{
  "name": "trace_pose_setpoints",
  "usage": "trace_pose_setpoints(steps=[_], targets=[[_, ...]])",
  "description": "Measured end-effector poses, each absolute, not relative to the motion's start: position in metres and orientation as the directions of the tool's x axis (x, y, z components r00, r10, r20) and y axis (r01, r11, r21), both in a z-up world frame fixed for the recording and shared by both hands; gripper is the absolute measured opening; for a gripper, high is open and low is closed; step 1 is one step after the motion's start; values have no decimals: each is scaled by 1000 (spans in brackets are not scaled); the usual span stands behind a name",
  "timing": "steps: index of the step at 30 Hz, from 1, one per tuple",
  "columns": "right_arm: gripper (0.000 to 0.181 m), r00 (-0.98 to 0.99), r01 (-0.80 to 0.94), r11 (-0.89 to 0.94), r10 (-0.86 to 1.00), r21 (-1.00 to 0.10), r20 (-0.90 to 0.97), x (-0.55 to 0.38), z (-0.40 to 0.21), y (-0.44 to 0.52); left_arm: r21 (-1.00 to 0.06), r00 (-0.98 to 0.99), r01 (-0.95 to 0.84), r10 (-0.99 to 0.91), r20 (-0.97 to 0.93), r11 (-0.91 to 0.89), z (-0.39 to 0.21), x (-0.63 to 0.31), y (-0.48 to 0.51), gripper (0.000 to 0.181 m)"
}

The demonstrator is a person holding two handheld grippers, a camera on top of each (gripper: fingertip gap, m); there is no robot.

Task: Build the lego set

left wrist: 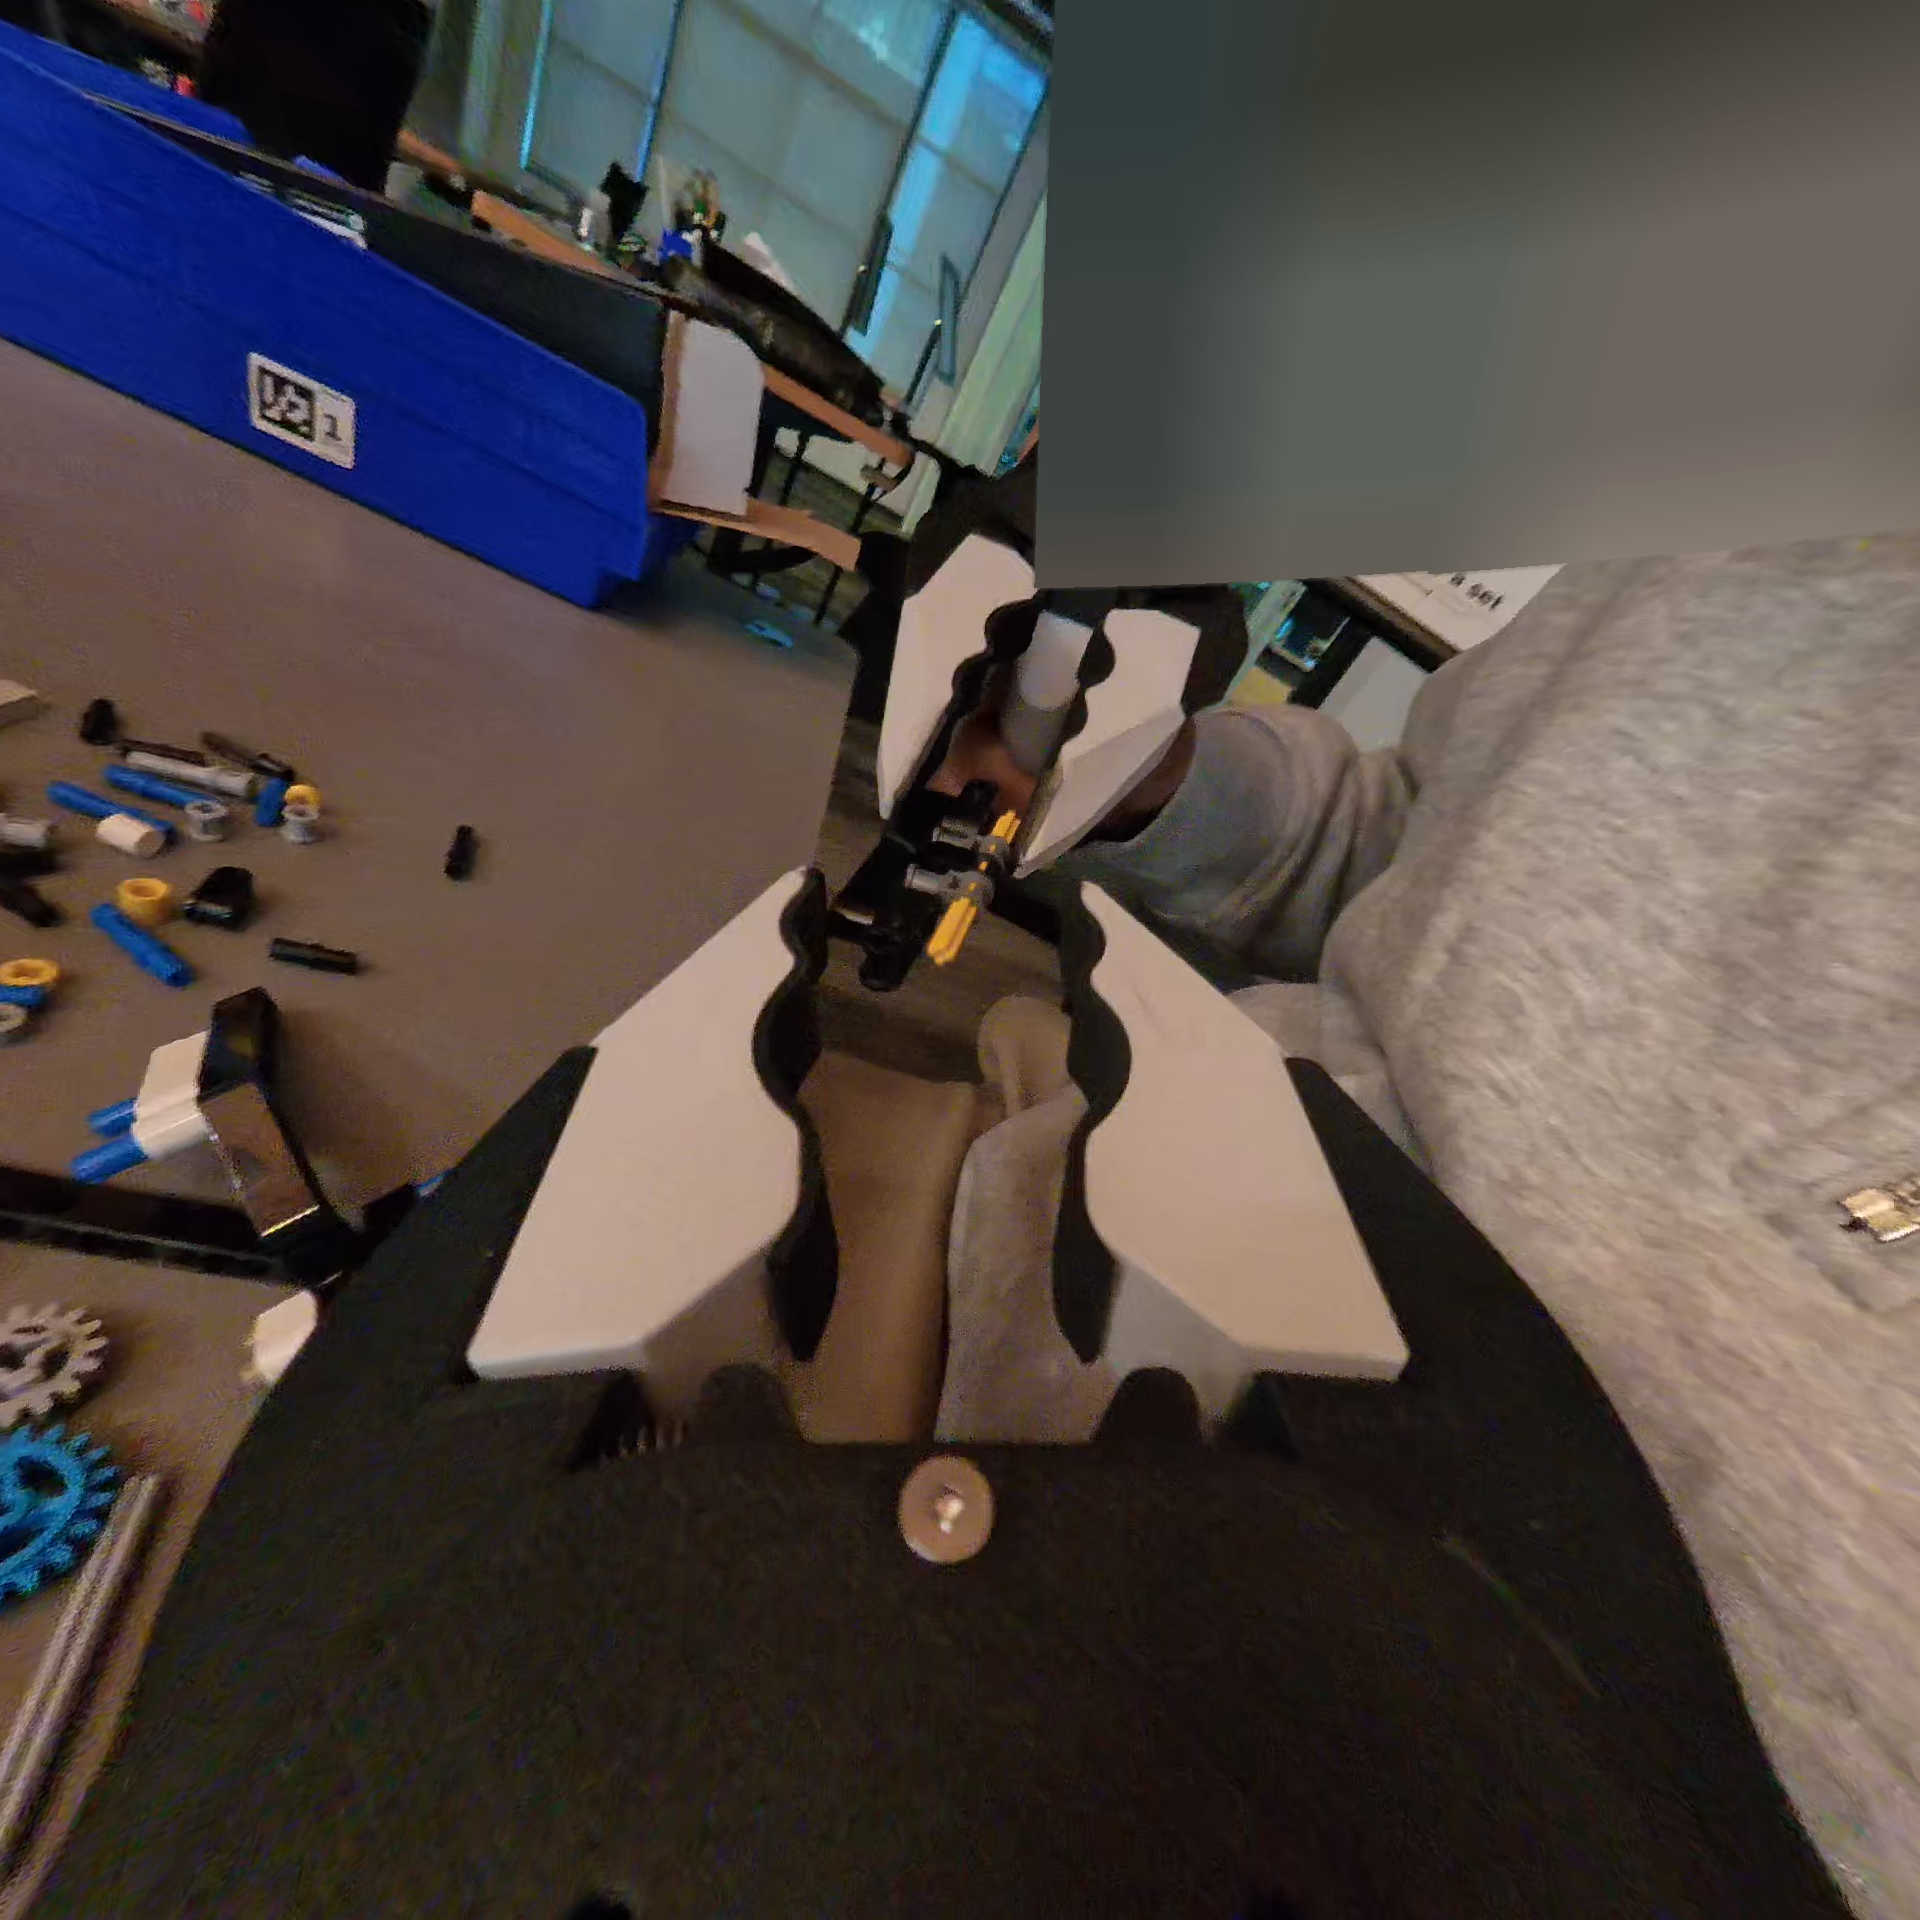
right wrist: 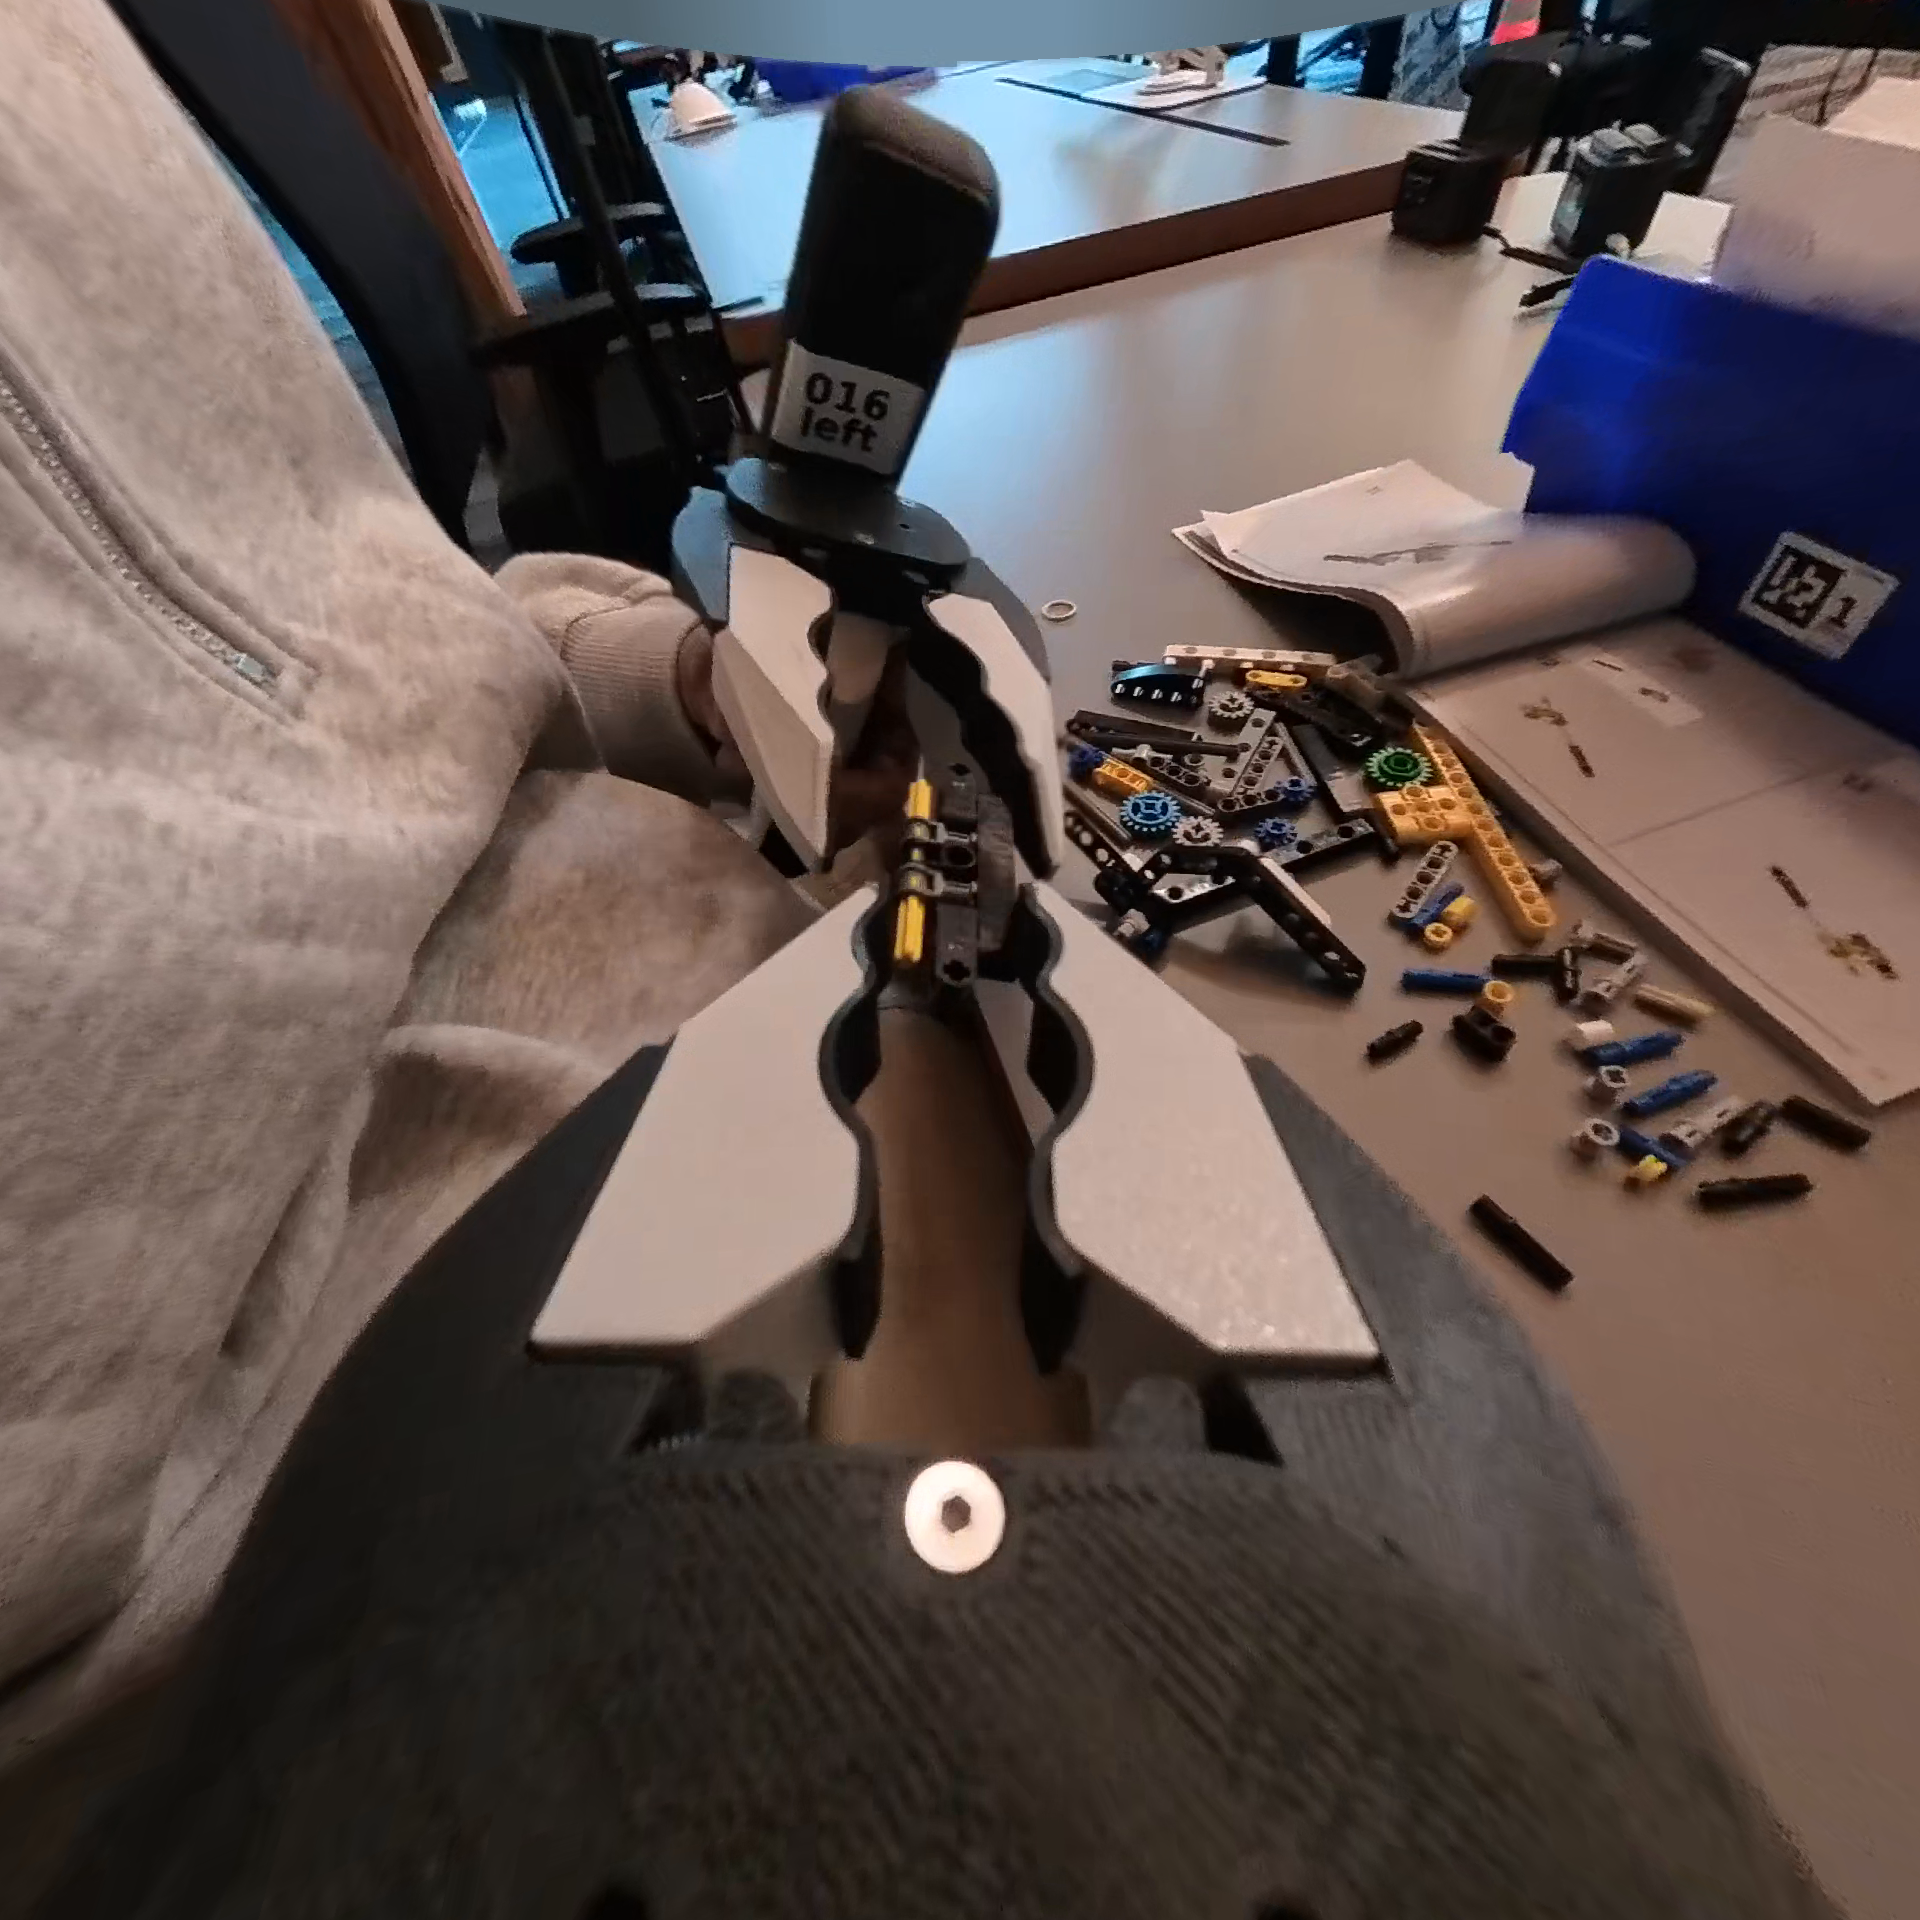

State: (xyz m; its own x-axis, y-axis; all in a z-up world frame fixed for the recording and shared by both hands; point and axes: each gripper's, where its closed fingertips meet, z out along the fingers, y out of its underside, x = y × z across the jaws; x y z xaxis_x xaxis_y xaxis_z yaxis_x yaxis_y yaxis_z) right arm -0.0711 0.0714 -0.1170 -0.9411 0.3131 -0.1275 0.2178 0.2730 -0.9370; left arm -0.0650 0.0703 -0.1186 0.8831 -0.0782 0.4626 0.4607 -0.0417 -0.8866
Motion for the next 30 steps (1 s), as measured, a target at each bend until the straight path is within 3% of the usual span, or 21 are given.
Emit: trace_pose_setpoints(steps=[4, 7, 11, 13, 15, 20, 25, 26, 29, 30], targets=[[21, -949, 228, 273, 277, -935, -151, -66, -116, 69, -886, 882, 462, -86, 463, -34, -119, -65, 69, 28], [21, -946, 251, 258, 267, -933, -181, -66, -117, 67, -887, 882, 461, -90, 462, -37, -118, -65, 67, 27], [21, -938, 286, 236, 267, -929, -221, -68, -117, 67, -893, 889, 450, -76, 451, -24, -117, -68, 67, 28], [21, -924, 330, 231, 278, -915, -263, -71, -121, 67, -912, 911, 411, -45, 411, -11, -116, -71, 66, 43], [21, -889, 428, 229, 284, -874, -360, -72, -128, 68, -939, 939, 344, 4, 344, -21, -117, -74, 65, 55], [21, -691, 722, 161, 217, -673, -689, -69, -139, 68, -973, 989, 144, 35, 140, -183, -138, -66, 66, 53], [21, -483, 875, 111, 156, -470, -862, -68, -144, 68, -971, 998, 41, 54, 29, -234, -147, -63, 68, 21], [21, -457, 889, 92, 141, -448, -878, -69, -143, 68, -973, 998, 42, 53, 30, -225, -146, -62, 68, 11], [21, -441, 897, 63, 126, -437, -889, -71, -144, 68, -970, 998, 43, 49, 32, -240, -148, -62, 67, 6], [13, -450, 893, 46, 105, -448, -887, -72, -140, 68, -970, 999, 42, 43, 33, -240, -148, -61, 67, 5]])
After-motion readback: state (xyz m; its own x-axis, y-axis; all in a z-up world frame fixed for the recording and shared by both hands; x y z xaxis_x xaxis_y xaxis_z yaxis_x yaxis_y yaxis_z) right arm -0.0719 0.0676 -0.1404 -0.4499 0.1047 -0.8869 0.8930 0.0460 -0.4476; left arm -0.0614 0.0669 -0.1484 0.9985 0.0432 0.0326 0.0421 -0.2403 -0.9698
